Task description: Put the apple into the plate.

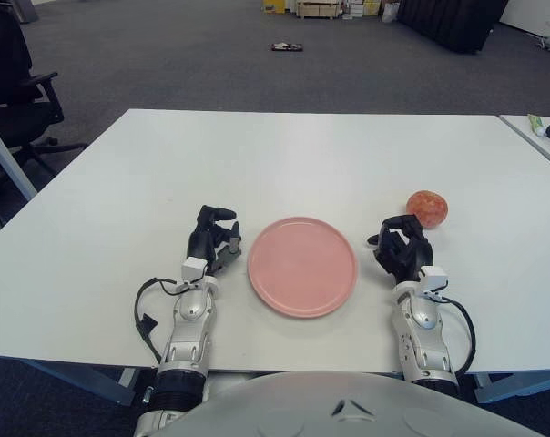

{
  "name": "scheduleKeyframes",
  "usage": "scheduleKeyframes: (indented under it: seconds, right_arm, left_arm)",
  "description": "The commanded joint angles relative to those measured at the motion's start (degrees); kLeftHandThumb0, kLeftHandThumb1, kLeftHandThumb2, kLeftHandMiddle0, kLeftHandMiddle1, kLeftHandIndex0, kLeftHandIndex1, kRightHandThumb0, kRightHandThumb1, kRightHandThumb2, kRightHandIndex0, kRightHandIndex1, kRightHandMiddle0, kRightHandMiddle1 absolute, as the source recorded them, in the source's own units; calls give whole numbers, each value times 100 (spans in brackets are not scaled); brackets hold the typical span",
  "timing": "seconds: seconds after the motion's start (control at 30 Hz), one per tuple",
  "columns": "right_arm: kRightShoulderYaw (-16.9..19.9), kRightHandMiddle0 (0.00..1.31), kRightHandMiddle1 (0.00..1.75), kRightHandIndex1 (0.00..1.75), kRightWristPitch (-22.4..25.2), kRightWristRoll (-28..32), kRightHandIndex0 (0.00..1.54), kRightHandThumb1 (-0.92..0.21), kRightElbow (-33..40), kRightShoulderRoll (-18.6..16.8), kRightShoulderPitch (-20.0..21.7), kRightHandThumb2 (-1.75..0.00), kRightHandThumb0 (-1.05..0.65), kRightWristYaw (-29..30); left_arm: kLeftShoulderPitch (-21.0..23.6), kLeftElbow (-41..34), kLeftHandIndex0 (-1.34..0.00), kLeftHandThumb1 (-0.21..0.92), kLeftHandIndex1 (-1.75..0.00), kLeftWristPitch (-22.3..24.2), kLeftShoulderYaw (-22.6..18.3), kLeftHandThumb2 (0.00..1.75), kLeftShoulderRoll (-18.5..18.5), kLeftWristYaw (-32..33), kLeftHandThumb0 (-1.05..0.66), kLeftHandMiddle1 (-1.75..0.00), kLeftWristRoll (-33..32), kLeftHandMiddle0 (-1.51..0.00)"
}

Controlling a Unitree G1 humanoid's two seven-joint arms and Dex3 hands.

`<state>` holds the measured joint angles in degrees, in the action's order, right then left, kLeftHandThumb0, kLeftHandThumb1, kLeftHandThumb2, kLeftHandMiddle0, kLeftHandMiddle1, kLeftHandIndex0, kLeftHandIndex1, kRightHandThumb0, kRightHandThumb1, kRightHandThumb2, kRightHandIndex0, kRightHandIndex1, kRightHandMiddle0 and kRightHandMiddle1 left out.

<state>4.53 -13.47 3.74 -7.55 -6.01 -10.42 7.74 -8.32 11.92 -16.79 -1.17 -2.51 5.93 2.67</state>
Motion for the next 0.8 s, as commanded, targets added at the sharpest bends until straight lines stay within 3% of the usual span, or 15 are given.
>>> scheduleKeyframes:
  seconds: [0.0, 0.77]
  right_arm:
    - [1, 33, 175, 152, 119, 33, 56, -70, -22, -99, -5, -83, -38, 27]
    - [13, 32, 175, 150, 121, 61, 55, -70, -14, -55, -9, -83, -38, -52]
  left_arm:
    - [34, 56, -31, 73, -175, 72, -8, 80, 9, 4, -37, -170, 8, -55]
    - [11, 40, -33, 70, -175, 79, 14, 84, -2, -4, -38, -169, 11, -56]
